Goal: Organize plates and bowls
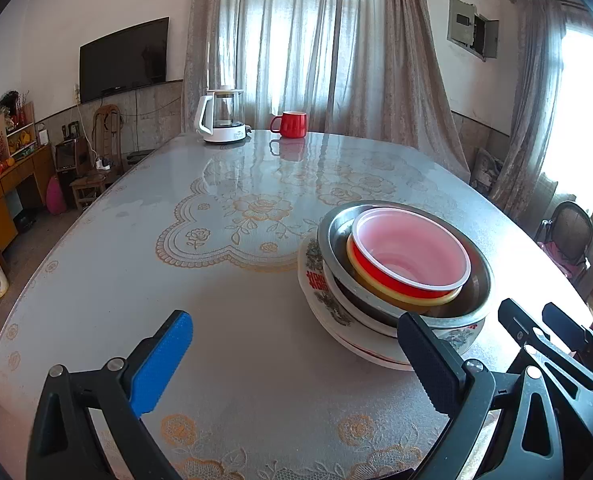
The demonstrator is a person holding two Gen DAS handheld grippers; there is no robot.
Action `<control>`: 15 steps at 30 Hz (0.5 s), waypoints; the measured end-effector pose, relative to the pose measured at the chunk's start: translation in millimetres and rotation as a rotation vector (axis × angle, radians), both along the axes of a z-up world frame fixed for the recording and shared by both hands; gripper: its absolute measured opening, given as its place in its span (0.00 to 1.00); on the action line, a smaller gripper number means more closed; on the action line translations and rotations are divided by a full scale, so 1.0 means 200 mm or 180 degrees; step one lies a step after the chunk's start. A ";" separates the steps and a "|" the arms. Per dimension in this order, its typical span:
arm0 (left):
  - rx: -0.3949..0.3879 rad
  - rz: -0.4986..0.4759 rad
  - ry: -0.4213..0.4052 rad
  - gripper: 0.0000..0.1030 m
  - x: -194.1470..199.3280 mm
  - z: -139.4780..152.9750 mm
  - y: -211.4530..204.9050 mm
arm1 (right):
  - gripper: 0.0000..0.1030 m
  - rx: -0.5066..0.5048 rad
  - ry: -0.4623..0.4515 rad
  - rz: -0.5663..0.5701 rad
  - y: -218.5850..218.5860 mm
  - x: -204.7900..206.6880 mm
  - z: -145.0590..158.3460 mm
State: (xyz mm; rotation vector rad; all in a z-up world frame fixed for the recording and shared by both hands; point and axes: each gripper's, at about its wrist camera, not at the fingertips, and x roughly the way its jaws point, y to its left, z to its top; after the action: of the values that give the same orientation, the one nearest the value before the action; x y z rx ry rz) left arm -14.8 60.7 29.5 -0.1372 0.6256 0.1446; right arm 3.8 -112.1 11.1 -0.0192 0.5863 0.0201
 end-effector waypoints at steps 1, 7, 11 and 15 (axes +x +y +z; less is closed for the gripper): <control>0.0010 0.0008 -0.0010 1.00 0.00 0.00 0.00 | 0.56 0.0002 -0.0005 -0.0006 0.00 0.00 0.00; 0.0117 0.0035 -0.0059 1.00 -0.02 0.00 -0.03 | 0.56 0.0023 0.0013 -0.0008 0.00 -0.01 0.00; 0.0159 0.0075 -0.0066 1.00 -0.03 0.00 -0.04 | 0.56 0.0024 0.0017 -0.0012 0.00 -0.01 0.00; 0.0154 0.0123 -0.0099 1.00 -0.03 0.00 -0.03 | 0.56 0.0033 0.0030 -0.0016 0.00 -0.01 -0.01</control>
State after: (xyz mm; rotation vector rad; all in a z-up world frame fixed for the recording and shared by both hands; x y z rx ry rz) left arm -21.7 55.7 30.0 -0.1045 0.5880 0.1943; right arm 1.9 -112.5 9.1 -0.0075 0.5956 0.0183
